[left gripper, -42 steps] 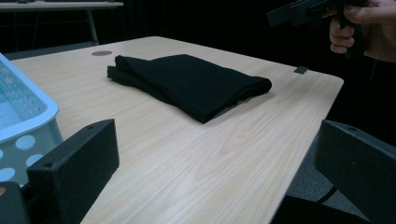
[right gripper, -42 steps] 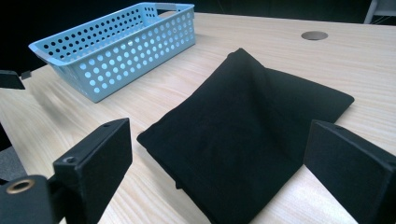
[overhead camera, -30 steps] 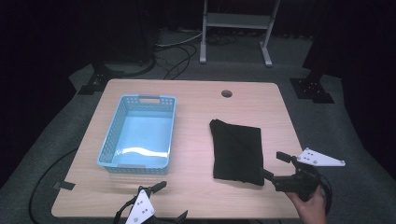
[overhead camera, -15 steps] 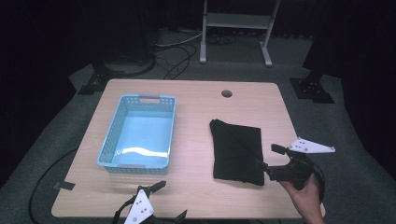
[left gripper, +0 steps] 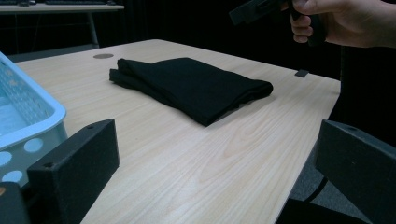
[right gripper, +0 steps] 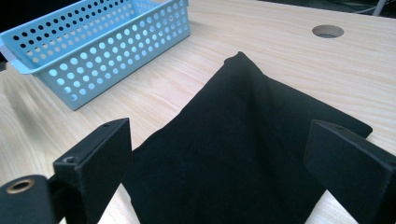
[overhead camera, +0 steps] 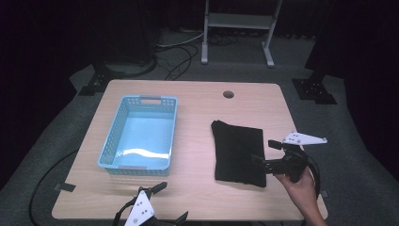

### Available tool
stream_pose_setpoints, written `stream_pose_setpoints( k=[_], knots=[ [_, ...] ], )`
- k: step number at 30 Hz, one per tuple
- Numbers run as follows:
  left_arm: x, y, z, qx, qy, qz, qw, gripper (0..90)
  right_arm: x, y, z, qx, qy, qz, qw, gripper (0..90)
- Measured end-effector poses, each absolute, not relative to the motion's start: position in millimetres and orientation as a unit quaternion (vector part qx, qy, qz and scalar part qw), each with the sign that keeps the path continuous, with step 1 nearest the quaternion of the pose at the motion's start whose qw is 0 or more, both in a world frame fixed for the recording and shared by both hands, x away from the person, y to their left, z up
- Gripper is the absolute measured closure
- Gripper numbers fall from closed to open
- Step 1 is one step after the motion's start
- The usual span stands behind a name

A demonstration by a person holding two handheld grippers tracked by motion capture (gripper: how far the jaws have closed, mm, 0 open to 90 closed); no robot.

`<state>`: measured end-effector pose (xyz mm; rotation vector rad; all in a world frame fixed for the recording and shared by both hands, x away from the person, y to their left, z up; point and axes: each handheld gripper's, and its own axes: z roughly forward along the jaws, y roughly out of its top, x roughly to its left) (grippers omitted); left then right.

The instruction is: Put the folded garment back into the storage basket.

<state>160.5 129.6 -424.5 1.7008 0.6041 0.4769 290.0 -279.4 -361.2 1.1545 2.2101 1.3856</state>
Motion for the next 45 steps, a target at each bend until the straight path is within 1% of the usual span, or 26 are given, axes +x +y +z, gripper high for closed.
stream_pose_setpoints(
  k=[22, 36, 45],
  knots=[
    [161, 129, -425, 0.731, 0.259, 0.203, 0.597, 0.0, 316, -263, -360, 0.412, 0.781, 0.45, 0.136, 7.7],
    [162, 129, -424, 0.732, 0.256, 0.204, 0.598, 0.0, 337, -248, -361, 0.418, 0.792, 0.431, 0.113, 7.7],
    [162, 129, -424, 0.731, 0.256, 0.205, 0.599, 0.0, 351, -238, -361, 0.425, 0.797, 0.416, 0.106, 7.7]
  ],
)
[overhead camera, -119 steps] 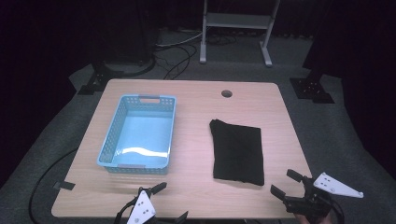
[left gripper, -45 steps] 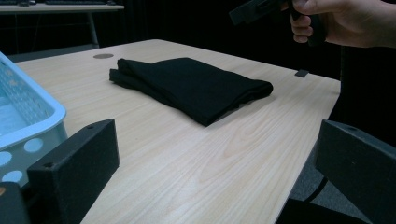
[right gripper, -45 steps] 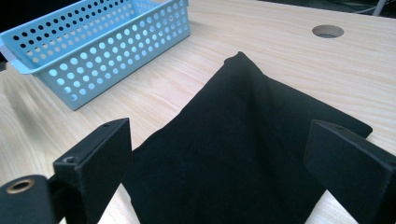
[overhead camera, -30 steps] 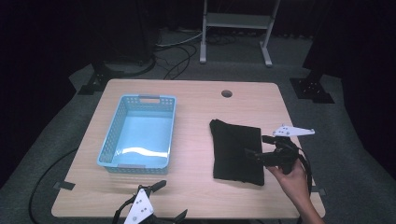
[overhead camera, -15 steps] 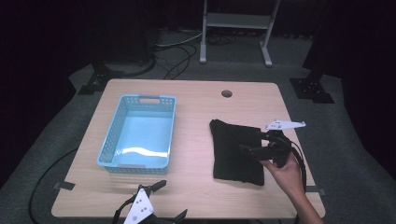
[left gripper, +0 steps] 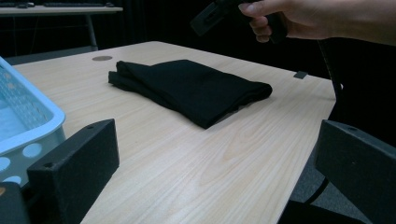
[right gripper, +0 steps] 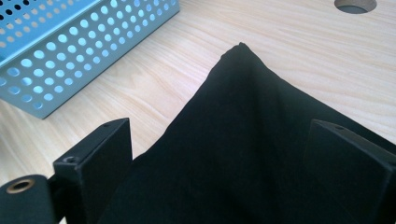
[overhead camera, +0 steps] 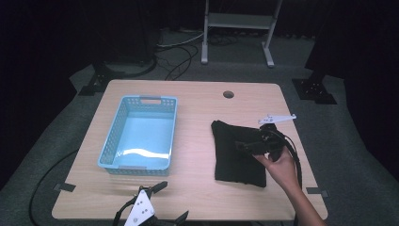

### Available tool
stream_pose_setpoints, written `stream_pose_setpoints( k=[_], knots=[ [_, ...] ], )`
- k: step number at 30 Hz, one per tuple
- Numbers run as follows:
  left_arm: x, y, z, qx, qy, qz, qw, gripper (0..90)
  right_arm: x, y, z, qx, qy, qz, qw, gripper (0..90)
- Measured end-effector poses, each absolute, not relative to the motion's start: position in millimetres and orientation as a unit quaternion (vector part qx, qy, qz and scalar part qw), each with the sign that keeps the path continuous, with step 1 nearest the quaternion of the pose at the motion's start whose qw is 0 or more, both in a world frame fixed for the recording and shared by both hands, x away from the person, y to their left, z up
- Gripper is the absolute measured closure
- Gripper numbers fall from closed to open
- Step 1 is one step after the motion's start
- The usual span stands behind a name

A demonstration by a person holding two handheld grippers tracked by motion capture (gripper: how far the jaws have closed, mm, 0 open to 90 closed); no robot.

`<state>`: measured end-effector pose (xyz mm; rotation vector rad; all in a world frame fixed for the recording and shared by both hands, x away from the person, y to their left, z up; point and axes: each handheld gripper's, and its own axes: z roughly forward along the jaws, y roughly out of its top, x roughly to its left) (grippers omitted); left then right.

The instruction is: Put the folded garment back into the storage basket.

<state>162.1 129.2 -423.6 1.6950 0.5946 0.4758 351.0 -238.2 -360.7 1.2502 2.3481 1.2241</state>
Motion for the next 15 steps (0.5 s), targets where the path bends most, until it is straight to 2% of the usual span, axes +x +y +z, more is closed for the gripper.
stream_pose_setpoints(
  k=[15],
  knots=[
    [161, 129, -423, 0.73, 0.255, 0.213, 0.597, 0.0, 369, -224, -362, 0.437, 0.808, 0.386, 0.084, 7.7]
  ],
)
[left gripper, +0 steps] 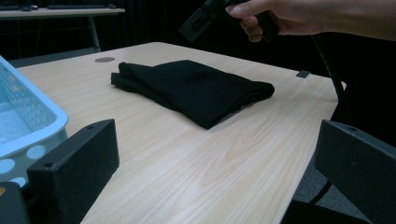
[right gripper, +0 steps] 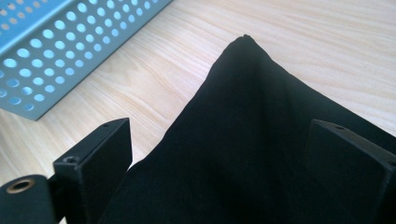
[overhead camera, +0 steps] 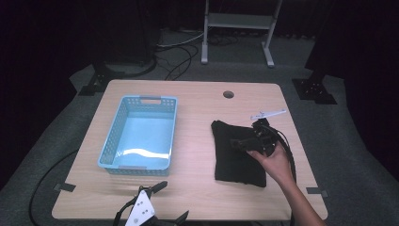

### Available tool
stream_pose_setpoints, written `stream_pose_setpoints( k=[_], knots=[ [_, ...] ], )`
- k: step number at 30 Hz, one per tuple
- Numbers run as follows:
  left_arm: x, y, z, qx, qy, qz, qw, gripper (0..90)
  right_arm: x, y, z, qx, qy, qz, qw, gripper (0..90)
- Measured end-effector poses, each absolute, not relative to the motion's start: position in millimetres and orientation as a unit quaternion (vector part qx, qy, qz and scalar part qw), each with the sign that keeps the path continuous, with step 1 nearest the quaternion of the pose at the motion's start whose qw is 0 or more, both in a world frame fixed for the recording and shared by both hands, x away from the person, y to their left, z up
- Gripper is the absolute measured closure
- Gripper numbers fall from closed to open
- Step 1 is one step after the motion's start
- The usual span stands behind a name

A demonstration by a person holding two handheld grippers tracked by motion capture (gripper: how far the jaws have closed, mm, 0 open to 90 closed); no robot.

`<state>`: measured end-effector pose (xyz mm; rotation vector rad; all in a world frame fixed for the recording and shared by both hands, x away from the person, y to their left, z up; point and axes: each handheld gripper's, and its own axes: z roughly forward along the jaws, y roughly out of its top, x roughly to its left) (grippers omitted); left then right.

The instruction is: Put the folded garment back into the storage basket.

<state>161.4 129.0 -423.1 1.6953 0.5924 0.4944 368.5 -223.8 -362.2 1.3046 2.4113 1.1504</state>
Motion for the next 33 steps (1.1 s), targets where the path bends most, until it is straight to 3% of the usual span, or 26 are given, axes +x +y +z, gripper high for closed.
stream_pose_setpoints(
  k=[33],
  knots=[
    [161, 130, -423, 0.73, 0.255, 0.213, 0.597, 0.0, 392, -212, -401, 0.461, 0.834, 0.298, 0.066, 7.8]
  ],
)
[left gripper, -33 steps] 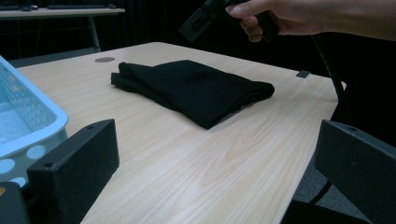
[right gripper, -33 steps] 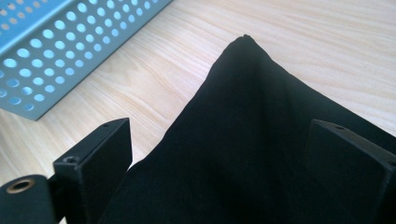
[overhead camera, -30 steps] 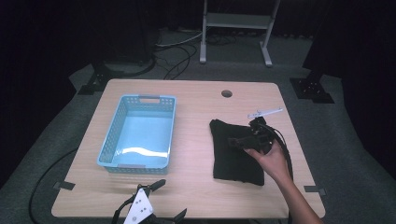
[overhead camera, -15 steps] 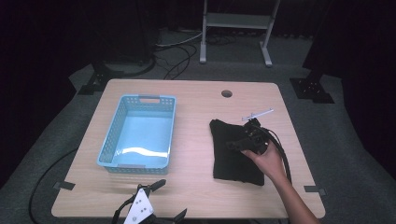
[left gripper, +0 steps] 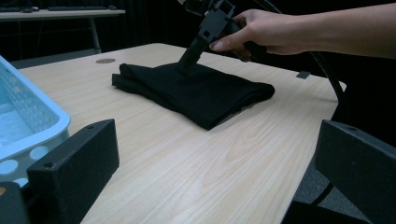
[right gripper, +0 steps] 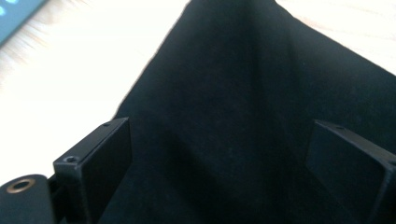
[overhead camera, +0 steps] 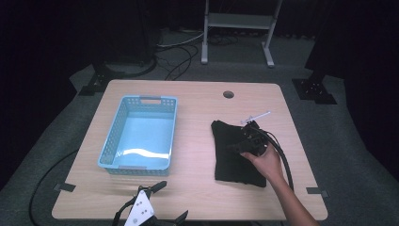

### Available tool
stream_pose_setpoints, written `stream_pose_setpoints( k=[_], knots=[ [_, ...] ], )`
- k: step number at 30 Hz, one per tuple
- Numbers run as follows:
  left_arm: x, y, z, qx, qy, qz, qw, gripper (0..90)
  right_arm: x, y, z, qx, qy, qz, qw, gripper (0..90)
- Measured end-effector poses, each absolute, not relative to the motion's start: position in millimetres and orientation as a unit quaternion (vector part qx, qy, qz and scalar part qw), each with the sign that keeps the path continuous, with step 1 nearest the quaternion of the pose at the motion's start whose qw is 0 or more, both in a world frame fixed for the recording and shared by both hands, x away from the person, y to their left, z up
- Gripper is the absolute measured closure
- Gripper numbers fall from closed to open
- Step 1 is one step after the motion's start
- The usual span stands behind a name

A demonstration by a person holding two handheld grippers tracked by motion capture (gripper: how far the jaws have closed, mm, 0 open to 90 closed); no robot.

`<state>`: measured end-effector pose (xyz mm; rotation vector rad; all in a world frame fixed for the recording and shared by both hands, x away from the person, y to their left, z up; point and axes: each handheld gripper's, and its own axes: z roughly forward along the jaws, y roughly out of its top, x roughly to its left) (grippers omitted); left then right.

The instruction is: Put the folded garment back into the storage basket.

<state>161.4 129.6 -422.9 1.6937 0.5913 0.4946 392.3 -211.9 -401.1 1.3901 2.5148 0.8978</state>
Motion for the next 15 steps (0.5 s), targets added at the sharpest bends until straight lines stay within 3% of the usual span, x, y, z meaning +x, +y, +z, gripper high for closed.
stream_pose_setpoints(
  k=[8, 15],
  knots=[
    [162, 130, -423, 0.731, 0.254, 0.213, 0.597, 0.0, 397, -208, -414, 0.463, 0.845, 0.259, 0.061, 7.7],
    [162, 131, -423, 0.729, 0.256, 0.212, 0.598, 0.0, 394, -199, -418, 0.448, 0.86, 0.227, 0.091, 7.7]
  ],
)
